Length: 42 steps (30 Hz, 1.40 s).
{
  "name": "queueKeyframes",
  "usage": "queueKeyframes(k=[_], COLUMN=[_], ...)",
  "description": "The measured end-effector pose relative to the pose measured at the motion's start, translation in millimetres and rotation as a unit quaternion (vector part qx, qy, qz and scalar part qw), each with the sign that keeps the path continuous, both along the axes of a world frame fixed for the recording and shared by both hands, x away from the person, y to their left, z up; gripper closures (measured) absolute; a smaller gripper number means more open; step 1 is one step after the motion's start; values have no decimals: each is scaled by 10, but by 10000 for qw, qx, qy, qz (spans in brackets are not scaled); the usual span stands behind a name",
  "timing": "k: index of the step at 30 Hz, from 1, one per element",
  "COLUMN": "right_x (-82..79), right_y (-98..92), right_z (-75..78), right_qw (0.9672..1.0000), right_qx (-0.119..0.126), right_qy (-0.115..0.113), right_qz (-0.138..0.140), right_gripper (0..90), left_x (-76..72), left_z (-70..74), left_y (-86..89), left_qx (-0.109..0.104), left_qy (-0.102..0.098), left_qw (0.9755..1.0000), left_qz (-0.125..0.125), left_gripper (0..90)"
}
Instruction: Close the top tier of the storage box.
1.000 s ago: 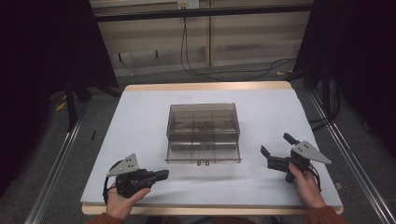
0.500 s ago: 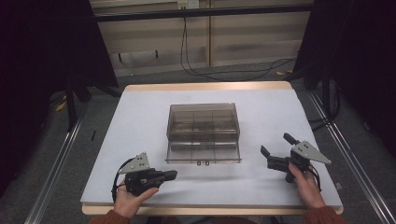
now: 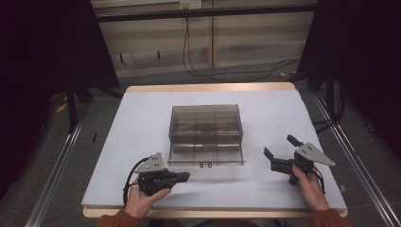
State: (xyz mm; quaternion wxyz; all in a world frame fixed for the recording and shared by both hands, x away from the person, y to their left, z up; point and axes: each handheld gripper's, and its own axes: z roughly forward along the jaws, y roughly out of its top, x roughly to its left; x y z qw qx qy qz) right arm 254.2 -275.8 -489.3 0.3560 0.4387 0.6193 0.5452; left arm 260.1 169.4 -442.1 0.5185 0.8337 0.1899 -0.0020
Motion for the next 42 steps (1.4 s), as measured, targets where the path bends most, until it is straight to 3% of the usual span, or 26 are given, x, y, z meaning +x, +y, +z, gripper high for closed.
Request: queueKeyframes(k=[24,42], right_x=[-1,0], right_y=[-4,-1], right_z=[1,0], right_qw=[10000,10000], right_qx=[13,10], right_qy=[14,7], right_qz=[16,12], right_gripper=[0,0], left_x=[95,198], left_z=[13,-26], left_y=[-264,-320], left_qx=[99,140], left_qy=[-77,-148], left_qw=[9995,9996], left_qz=[-292,-213], left_gripper=[900,900])
